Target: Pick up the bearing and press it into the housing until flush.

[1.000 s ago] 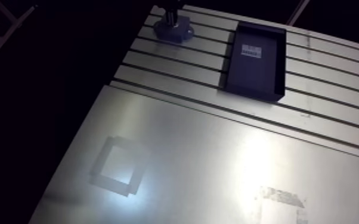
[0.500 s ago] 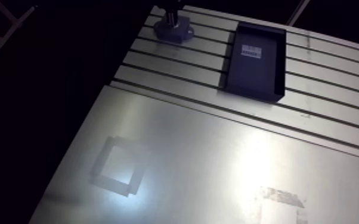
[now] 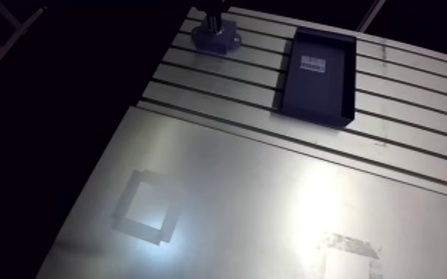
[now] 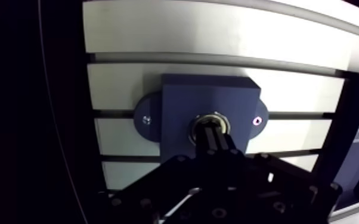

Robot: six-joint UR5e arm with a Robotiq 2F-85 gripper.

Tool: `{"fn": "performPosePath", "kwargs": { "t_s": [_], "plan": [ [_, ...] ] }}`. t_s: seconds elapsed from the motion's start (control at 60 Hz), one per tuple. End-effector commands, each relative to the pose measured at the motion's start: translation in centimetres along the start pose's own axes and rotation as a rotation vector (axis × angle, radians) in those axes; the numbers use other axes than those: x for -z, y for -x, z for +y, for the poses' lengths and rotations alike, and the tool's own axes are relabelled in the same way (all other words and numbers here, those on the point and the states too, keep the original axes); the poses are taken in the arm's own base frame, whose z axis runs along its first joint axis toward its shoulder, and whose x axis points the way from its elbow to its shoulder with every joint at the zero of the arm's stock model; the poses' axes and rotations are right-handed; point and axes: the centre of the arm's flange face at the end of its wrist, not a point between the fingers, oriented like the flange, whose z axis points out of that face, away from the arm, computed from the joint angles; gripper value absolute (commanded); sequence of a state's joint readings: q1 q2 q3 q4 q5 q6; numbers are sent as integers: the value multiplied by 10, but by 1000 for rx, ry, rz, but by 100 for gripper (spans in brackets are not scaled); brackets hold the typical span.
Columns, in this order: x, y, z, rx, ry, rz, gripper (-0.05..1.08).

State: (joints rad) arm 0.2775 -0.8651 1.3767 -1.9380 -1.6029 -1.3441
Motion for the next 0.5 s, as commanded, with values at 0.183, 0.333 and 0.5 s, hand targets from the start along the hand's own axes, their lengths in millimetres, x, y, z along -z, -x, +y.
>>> {"fn": "performPosePath", "kwargs": {
  "t_s": [0.183,0.333,0.5],
  "plan": [
    [24,2,2,-2,-11,31,89],
    [27,5,3,-2,-11,32,89],
    [40,9,4,-2,-13,45,89]
  ]
}}
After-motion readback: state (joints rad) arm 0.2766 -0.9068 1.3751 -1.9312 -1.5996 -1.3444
